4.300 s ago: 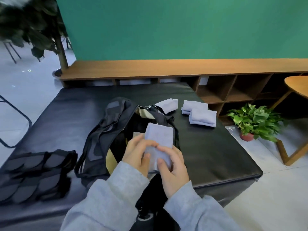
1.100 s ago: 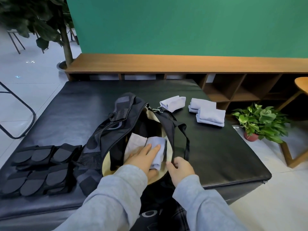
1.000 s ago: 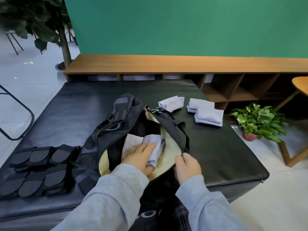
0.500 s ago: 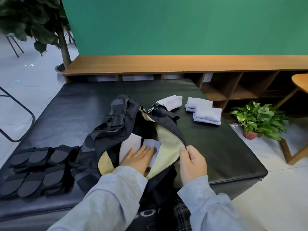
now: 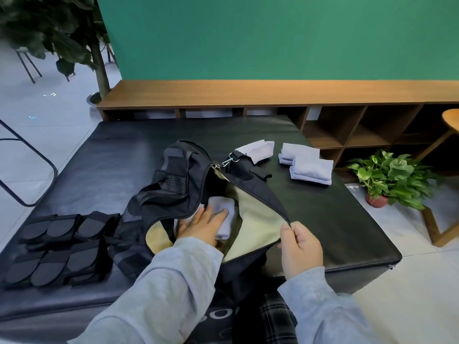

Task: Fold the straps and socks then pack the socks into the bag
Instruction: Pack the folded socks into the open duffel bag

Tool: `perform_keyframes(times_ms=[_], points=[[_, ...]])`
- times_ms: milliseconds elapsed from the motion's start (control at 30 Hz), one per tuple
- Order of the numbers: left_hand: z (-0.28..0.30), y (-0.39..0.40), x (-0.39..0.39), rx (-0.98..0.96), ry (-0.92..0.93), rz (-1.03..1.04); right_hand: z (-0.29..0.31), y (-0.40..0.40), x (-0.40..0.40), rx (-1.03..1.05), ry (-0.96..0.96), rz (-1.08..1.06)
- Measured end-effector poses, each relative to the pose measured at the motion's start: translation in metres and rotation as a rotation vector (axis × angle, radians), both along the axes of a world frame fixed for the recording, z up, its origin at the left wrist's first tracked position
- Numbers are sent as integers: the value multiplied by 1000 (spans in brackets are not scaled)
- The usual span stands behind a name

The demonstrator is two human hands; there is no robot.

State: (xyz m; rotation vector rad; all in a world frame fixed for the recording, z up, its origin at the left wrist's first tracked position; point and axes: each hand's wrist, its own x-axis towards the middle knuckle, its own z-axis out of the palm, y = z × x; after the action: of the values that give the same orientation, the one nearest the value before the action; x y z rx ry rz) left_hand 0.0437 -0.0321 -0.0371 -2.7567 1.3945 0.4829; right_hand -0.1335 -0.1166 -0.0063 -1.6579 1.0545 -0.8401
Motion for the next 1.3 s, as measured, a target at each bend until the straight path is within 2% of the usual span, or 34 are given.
perform_keyframes(times_ms=[167,300,367,533,600,767,833,900,1000,1167,1300], points=[[1,14,-4,-30,30,-57,-3,4,6,55,-19,10],[-6,16,-5,-35,87,-14,-9,4,10,89,-6,31],[-5,11,-1,-11,125,2,-18,0,13,131,32,46],[-7,0,6,57,78,31,-49,-13,15,281,180,83],[-12,1,4,46,86,60,-50,-15,16,252,122,62],[-24,1,4,9,128,105,-14,-36,35,86,-255,-19],[-25,0,7,31,137,85,5,-58,49,62,-282,-72],[-25,1,7,-17,207,113,19,-84,67,74,-231,-81],[-22,2,1,-87,246,116,29,-117,95,18,-35,15],[-25,2,10,24,182,65,14,-158,133,-135,359,228],[-19,-2,6,34,214,83,-11,-185,163,-226,536,287]])
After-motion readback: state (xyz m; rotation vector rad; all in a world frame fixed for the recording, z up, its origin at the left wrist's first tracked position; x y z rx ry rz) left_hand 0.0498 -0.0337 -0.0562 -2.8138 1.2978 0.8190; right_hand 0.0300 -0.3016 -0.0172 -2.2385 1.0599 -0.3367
